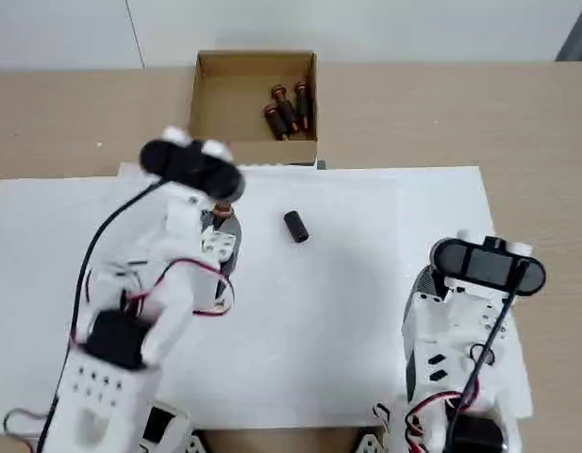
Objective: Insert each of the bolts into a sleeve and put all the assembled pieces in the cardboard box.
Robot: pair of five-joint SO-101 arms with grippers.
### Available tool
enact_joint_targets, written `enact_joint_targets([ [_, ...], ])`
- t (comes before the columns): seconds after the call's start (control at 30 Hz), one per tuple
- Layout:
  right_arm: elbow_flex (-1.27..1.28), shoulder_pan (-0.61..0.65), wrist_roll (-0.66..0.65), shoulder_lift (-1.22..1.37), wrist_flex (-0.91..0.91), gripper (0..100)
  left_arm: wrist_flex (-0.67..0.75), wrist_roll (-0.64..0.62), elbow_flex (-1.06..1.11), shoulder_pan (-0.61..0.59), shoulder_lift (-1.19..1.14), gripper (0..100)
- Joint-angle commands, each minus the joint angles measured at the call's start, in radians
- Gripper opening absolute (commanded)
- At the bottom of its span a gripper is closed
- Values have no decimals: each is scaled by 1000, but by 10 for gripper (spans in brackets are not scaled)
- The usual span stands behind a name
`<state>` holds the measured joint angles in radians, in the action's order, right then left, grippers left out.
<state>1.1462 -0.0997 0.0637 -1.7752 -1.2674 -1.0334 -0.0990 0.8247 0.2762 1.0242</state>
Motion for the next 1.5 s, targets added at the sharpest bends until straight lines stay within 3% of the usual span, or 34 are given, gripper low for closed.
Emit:
enact_joint_targets([
  [0.0,61,61,15,-42,81,2,138,-104,101,-3,132,6],
  [0.6,351,582,17,-39,509,2,423,-462,516,3,531,6],
  [0.83,462,696,15,-39,648,3,552,-506,716,32,789,6],
  [1.0,502,745,5,-39,684,3,618,-528,740,26,787,6],
  [1.27,537,785,-190,-39,736,3,629,-566,740,34,793,6],
  [1.47,537,786,-262,-39,737,3,629,-565,740,63,793,6],
])
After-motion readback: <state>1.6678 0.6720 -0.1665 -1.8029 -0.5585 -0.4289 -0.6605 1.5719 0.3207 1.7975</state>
